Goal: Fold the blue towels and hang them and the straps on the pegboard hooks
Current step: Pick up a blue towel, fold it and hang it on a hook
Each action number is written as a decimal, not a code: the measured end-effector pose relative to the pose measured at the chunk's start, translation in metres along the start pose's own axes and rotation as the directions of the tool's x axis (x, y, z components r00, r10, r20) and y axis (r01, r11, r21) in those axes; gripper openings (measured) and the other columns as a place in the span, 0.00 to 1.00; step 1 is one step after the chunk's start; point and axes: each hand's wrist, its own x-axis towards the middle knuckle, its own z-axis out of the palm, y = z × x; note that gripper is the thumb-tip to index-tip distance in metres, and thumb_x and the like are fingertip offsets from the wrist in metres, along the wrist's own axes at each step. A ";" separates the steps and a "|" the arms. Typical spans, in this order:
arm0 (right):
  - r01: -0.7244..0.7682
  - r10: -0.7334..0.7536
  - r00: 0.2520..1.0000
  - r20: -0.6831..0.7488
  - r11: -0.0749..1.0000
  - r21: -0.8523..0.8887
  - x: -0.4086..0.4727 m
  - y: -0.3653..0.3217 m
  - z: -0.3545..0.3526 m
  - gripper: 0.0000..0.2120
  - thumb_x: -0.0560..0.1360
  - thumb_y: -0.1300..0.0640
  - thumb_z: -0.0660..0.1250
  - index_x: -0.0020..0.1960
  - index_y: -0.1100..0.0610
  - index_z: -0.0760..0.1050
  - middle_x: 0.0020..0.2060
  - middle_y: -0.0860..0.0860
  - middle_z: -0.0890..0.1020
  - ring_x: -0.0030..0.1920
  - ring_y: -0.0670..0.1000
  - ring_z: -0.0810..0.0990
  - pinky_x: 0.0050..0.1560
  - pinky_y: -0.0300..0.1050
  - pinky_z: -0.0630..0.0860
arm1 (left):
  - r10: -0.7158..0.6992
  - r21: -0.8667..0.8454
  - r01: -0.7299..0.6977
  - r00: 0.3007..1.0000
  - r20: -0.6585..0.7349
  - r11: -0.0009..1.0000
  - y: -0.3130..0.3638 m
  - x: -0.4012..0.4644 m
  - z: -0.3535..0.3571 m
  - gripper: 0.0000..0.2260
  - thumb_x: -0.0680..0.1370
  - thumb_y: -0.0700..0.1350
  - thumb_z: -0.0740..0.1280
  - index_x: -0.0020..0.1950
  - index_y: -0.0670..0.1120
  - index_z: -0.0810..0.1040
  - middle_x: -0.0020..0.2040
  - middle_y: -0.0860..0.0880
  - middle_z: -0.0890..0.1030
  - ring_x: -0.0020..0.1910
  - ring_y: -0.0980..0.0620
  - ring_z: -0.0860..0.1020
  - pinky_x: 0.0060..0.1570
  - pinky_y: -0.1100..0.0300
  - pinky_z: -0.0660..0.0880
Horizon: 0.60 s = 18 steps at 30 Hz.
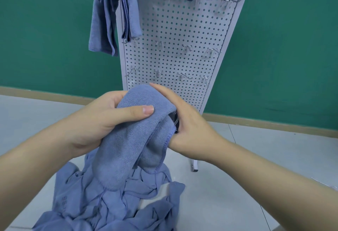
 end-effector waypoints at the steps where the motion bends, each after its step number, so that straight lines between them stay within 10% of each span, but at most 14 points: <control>1: 0.010 -0.010 1.000 -0.023 1.000 0.001 0.000 -0.001 0.000 0.36 0.74 0.65 0.72 0.79 0.49 0.65 0.71 0.44 0.76 0.71 0.44 0.74 0.71 0.48 0.72 | 0.006 0.004 -0.006 1.000 0.011 1.000 0.000 0.000 -0.001 0.17 0.73 0.48 0.70 0.58 0.41 0.83 0.55 0.37 0.85 0.49 0.43 0.84 0.46 0.55 0.83; 11: 0.009 -0.005 0.986 -0.167 1.000 0.024 0.005 -0.003 0.004 0.30 0.73 0.73 0.67 0.72 0.52 0.75 0.61 0.44 0.82 0.61 0.39 0.79 0.62 0.32 0.74 | -0.043 0.010 0.042 0.998 0.042 0.999 -0.006 -0.001 0.008 0.15 0.77 0.48 0.74 0.63 0.48 0.82 0.58 0.46 0.86 0.57 0.49 0.85 0.51 0.60 0.82; 14: -0.042 0.063 0.963 -0.263 0.996 0.083 0.008 -0.004 0.004 0.28 0.75 0.71 0.67 0.70 0.50 0.77 0.57 0.41 0.83 0.57 0.40 0.82 0.61 0.36 0.77 | -0.001 0.178 0.035 0.983 -0.186 0.984 -0.007 0.002 0.023 0.20 0.72 0.58 0.69 0.61 0.52 0.79 0.54 0.55 0.87 0.52 0.59 0.84 0.45 0.70 0.78; 18: -0.168 0.211 0.915 -0.343 0.974 0.151 0.016 -0.006 -0.003 0.24 0.73 0.70 0.64 0.61 0.48 0.82 0.47 0.43 0.87 0.49 0.42 0.84 0.52 0.42 0.82 | 0.310 0.490 -0.018 0.796 -0.521 0.871 -0.020 0.008 0.027 0.21 0.69 0.67 0.73 0.55 0.57 0.76 0.51 0.59 0.80 0.46 0.58 0.80 0.44 0.65 0.75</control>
